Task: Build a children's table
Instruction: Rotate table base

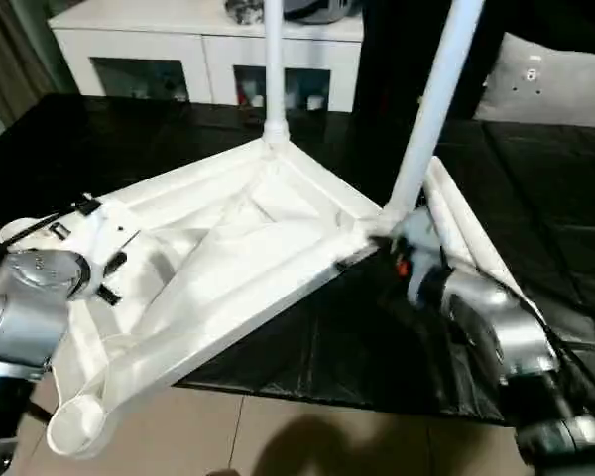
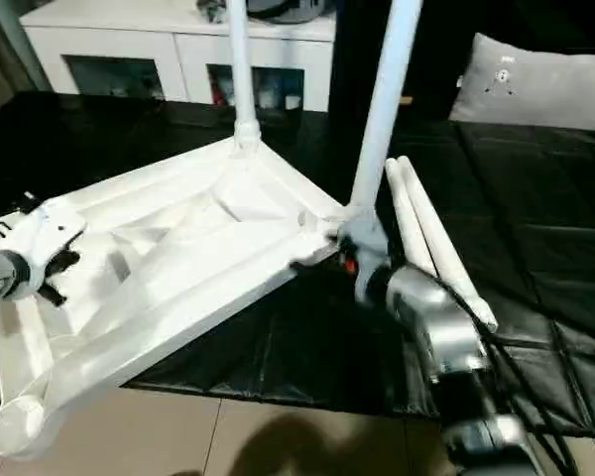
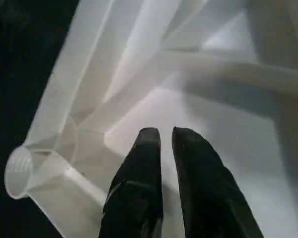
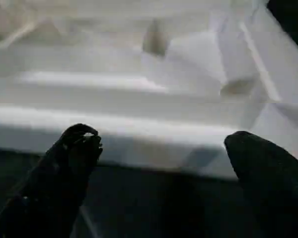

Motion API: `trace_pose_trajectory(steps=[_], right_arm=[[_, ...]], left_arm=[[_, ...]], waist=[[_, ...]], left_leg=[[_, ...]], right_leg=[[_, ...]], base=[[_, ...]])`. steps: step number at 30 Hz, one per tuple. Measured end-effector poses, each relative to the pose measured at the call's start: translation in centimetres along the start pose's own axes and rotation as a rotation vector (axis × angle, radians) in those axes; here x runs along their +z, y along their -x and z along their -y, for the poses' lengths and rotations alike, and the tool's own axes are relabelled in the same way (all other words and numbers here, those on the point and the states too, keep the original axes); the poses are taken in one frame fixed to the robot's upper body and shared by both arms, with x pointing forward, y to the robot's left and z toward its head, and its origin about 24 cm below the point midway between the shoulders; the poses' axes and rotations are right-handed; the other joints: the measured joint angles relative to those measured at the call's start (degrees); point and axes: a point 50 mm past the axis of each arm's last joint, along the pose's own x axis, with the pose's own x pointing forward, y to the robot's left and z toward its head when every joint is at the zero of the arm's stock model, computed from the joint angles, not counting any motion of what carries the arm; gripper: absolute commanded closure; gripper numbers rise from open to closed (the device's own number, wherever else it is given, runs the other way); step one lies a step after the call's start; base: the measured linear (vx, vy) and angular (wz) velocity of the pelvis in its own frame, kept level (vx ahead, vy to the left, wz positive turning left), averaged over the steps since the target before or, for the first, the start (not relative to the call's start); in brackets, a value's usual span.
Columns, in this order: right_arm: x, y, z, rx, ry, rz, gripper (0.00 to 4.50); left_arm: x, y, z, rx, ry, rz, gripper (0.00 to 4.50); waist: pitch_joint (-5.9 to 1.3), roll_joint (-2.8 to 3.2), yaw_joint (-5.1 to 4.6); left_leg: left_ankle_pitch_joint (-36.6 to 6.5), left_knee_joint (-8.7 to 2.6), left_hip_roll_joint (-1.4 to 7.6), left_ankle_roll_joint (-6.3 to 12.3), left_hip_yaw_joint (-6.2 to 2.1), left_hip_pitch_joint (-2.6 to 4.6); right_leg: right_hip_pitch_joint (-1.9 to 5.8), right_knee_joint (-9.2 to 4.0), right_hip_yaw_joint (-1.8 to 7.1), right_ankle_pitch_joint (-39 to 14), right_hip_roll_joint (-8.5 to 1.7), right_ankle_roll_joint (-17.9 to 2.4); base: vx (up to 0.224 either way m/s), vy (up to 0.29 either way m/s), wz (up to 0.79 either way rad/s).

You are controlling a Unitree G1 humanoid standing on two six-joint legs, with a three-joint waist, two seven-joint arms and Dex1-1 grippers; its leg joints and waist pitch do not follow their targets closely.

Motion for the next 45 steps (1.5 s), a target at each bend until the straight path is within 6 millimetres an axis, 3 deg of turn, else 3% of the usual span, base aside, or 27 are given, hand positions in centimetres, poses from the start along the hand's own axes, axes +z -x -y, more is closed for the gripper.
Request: trace_pose_trajectory(steps=[5, 12, 15, 20, 25, 30, 34, 37, 41, 45], right_arm=[[0.3, 0.9, -1.2, 0.078, 0.063, -0.062, 0.00], [-0.2, -1.5, -2.3, 0.060, 0.051, -0.131, 0.00], [-0.2, -3.6, -1.9, -0.003, 0.049, -0.175, 0.00], [-0.2, -5.1, -0.8, -0.100, 0.041, -0.192, 0.00], [0.0, -5.6, 0.4, -0.208, 0.029, -0.194, 0.00], [0.5, -5.6, 1.7, -0.303, 0.027, -0.168, 0.00], [0.7, -5.5, 2.2, -0.338, 0.030, -0.151, 0.00], [0.9, -4.8, 3.0, -0.371, 0.016, -0.133, 0.00], [2.2, -4.3, 3.5, -0.434, 0.014, -0.061, 0.00], [3.7, -2.6, 5.2, -0.584, 0.003, -0.004, 0.00]], left_arm=[[-0.8, -0.9, 1.2, -0.072, -0.021, -0.035, 4.44], [-0.7, -1.7, 3.2, -0.235, -0.060, -0.010, 4.44], [-0.7, -1.7, 4.0, -0.353, -0.096, 0.008, 4.44], [-0.3, -1.4, 5.0, -0.501, -0.135, 0.044, 4.44], [1.0, -1.6, 7.1, -0.642, -0.109, 0.152, 4.44], [3.7, -2.6, 10.3, -0.778, -0.037, 0.289, 4.44], [5.6, -3.8, 11.6, -0.769, -0.044, 0.342, 4.44], [7.4, -5.6, 11.8, -0.652, -0.040, 0.351, 4.44], [8.0, -7.1, 10.8, -0.458, -0.069, 0.345, 4.44], [7.9, -7.5, 10.9, -0.389, -0.040, 0.363, 4.44]], waist=[[0.00, 0.02, 0.19], [0.00, 0.03, -0.11], [-0.01, 0.01, -0.31], [-0.03, -0.02, -0.54], [0.00, -0.11, -0.81], [0.01, -0.13, -0.85], [0.01, -0.12, -1.26], [0.10, 0.07, -1.08], [0.11, 0.12, -1.21], [0.11, 0.12, -0.91]], left_leg=[[-0.07, -0.01, 0.16, -0.13, -0.02, 0.26], [0.08, -0.06, 0.54, -0.48, -0.03, 0.39], [0.19, -0.10, 0.58, -0.65, -0.07, 0.44], [0.23, -0.09, 0.57, -0.72, -0.07, 0.51], [0.26, -0.09, 0.56, -0.76, -0.06, 0.48], [0.28, -0.08, 0.57, -0.78, -0.05, 0.44], [0.29, -0.10, 0.58, -0.79, -0.04, 0.37], [0.32, -0.08, 0.58, -0.81, -0.05, 0.35], [0.34, -0.10, 0.62, -0.86, -0.08, 0.35], [0.35, -0.09, 0.61, -0.86, -0.08, 0.30]], right_leg=[[0.27, -0.06, -0.01, -0.06, 0.17, 0.10], [0.32, -0.09, 0.01, 0.04, 0.60, -0.14], [0.29, -0.04, 0.00, 0.09, 0.65, -0.27], [0.39, -0.04, 0.04, 0.11, 0.65, -0.31], [0.36, -0.01, 0.06, 0.15, 0.64, -0.37], [0.34, 0.02, 0.04, 0.27, 0.65, -0.57], [0.20, 0.07, 0.06, 0.31, 0.69, -0.63], [0.19, 0.08, 0.04, 0.29, 0.70, -0.60], [0.15, 0.05, 0.02, 0.24, 0.76, -0.50], [0.14, 0.02, 0.03, 0.25, 0.75, -0.52]], base=[[0.000, 0.000, 0.00], [0.000, 0.000, 0.00], [0.000, 0.000, 0.00], [0.000, 0.000, 0.00], [0.000, 0.000, 0.00], [0.000, 0.000, 0.00], [0.000, 0.000, 0.00], [0.000, 0.000, 0.00], [0.000, 0.000, 0.00], [0.000, 0.000, 0.00]])
